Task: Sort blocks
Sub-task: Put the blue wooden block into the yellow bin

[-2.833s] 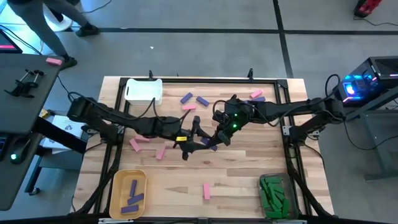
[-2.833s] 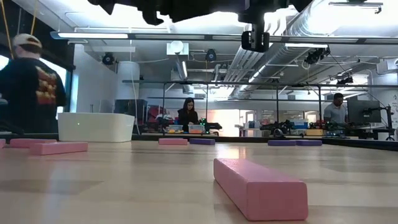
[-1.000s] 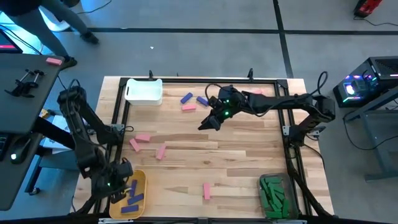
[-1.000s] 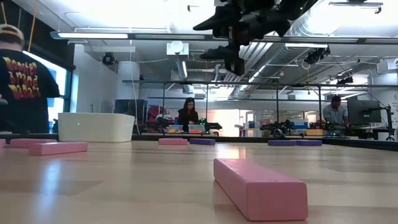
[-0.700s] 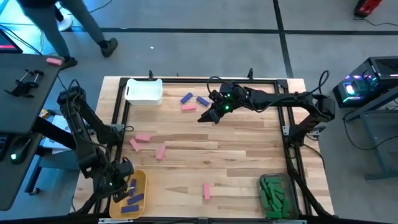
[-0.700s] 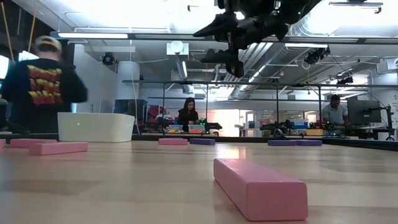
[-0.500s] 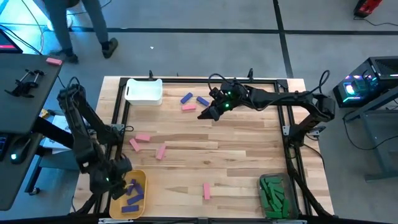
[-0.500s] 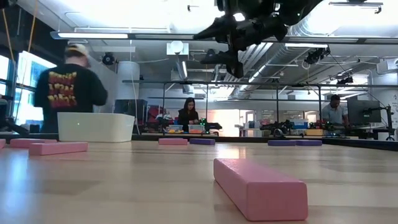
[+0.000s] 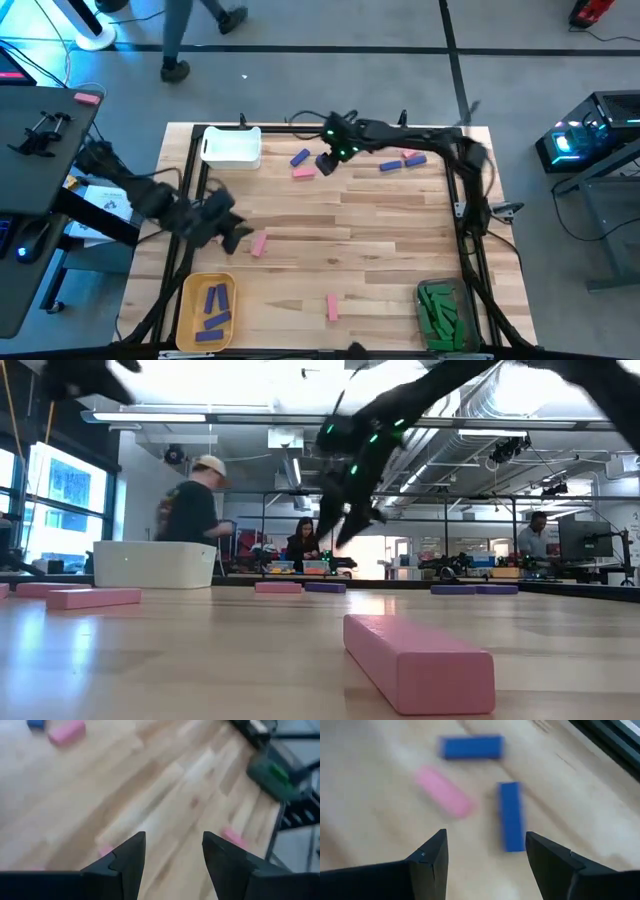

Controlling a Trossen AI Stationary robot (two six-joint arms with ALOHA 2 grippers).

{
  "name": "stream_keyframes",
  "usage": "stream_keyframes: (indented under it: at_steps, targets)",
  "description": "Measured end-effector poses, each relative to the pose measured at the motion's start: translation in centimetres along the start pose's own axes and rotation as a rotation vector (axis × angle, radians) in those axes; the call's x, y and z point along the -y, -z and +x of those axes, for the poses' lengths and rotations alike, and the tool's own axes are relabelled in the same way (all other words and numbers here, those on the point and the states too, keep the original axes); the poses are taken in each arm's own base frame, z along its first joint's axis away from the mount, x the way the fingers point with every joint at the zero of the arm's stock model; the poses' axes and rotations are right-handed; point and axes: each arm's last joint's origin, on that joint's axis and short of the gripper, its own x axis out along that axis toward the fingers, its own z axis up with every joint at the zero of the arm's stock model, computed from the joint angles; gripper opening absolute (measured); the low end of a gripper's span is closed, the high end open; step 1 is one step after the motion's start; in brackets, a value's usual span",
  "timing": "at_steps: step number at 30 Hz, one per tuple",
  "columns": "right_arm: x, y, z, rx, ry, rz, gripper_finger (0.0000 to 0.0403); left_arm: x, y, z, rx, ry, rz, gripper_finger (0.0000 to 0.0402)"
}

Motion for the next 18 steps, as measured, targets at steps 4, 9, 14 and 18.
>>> stream_keyframes:
  at_steps: [4,9,14,18]
  targets:
    - [1.1,-1.7,2.8,-0.117,0.122,-0.022,0.0199,0.0,-1.8,0.8,0.078,0.009,0.007,0.0184]
    - [1.5,-2.6,5.2,-0.174,0.142,-0.026,0.0199,0.5,-2.8,1.1,0.144,0.052,0.015,0.0184]
    - [1.5,-2.0,7.3,-0.235,0.118,0.012,0.0199,0.7,-3.1,1.2,0.170,0.059,0.023,0.0184]
    - [1.7,-1.3,8.0,-0.281,0.162,0.034,0.0199,0.9,-3.1,1.3,0.177,0.066,0.019,0.0184]
